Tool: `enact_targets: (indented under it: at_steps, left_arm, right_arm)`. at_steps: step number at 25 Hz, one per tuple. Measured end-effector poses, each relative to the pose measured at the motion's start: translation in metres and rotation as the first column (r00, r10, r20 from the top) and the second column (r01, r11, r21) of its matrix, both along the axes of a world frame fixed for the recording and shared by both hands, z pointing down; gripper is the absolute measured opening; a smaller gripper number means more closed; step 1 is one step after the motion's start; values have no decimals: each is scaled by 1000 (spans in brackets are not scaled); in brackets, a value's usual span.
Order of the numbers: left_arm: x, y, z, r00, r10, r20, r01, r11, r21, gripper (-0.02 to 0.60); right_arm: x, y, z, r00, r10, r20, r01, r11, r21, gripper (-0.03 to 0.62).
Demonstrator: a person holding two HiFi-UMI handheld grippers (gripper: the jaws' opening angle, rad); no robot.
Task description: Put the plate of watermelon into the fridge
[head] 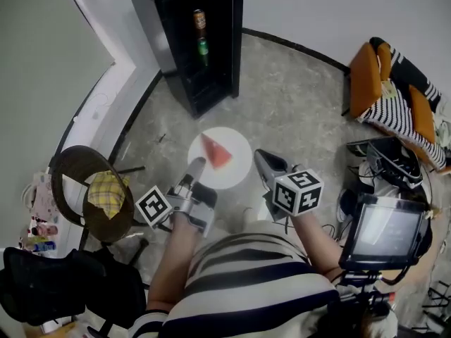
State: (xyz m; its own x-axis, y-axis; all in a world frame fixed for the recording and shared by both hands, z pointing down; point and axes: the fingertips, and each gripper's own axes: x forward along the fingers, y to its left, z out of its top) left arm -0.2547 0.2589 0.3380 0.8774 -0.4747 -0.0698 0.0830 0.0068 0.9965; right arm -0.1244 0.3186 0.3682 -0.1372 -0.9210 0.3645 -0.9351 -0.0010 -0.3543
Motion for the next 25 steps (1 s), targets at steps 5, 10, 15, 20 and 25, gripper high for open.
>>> enact_targets:
  at_steps: [5, 10, 15, 20, 25]
  left_arm:
    - [4, 2, 2, 1000, 5, 0, -5, 1000, -4, 37]
    - [7, 6, 7, 1000, 3, 1, -3, 1000, -3, 35]
    - [34, 6, 5, 1000, 1, 9, -1, 1000, 2, 37]
    - [55, 4, 6, 1000, -9, 7, 9, 1000, -9, 37]
    - [69, 2, 5, 999, -40, -5, 40, 999, -13, 37]
  right_arm:
    - [2, 1, -2, 1000, -1, -31, 1, 1000, 18, -2]
    - [6, 4, 4, 999, 6, -47, -5, 1000, 21, -2]
    - [30, 4, 4, 1000, 0, 4, 0, 1000, 1, -2]
    - [50, 3, 6, 1000, -13, 2, 13, 1000, -14, -2]
    - [68, 2, 11, 999, -41, -9, 40, 999, -29, -2]
